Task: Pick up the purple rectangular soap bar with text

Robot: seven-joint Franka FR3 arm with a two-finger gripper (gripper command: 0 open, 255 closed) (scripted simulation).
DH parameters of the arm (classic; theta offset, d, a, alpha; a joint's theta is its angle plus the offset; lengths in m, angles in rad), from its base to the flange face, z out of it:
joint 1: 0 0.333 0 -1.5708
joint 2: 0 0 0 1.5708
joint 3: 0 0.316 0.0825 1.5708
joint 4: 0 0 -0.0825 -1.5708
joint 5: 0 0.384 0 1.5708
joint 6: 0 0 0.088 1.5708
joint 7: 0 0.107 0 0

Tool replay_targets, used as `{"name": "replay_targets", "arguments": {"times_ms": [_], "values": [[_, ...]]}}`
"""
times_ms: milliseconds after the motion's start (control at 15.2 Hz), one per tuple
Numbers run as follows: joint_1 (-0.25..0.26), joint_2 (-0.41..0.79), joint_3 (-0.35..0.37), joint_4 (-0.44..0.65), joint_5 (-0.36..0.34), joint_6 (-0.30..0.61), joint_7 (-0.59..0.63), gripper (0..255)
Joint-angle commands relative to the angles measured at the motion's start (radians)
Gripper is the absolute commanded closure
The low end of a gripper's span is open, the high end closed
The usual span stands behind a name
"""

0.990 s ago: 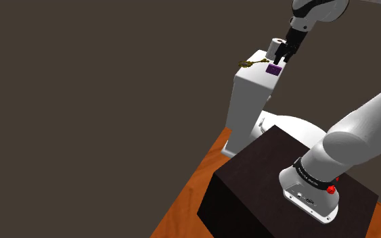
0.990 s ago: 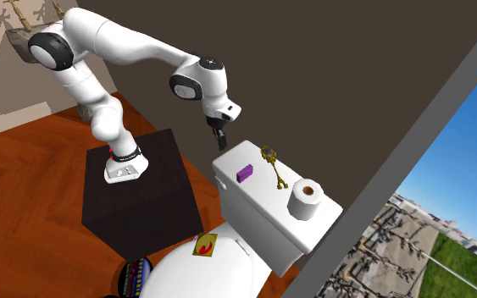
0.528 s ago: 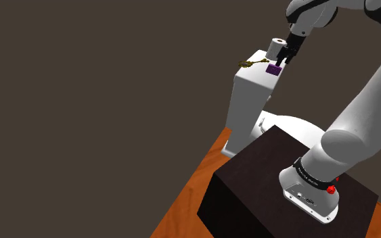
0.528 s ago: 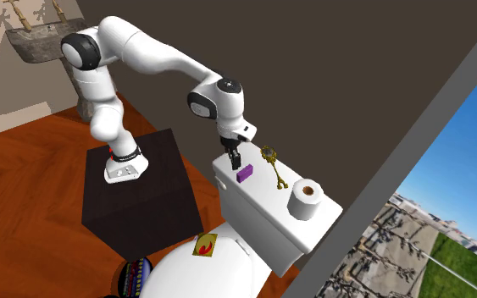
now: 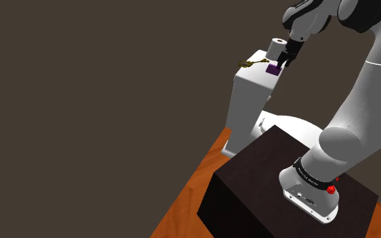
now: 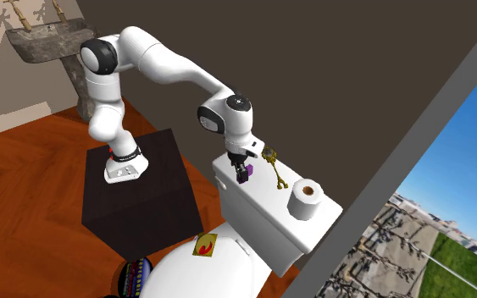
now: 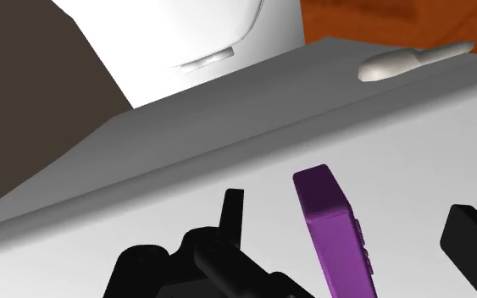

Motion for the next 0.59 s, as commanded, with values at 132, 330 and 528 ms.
{"name": "replay_targets", "arguments": {"times_ms": [132,330,528], "values": [[-0.008,0.033,0.011,-0.022,0.025,0.049,-0.017,0],[-0.009,0.034,0.011,-0.022,0.026,0.049,-0.017,255],[-0.008,0.032,0.011,-0.024,0.025,0.05,-0.017,255]]}}
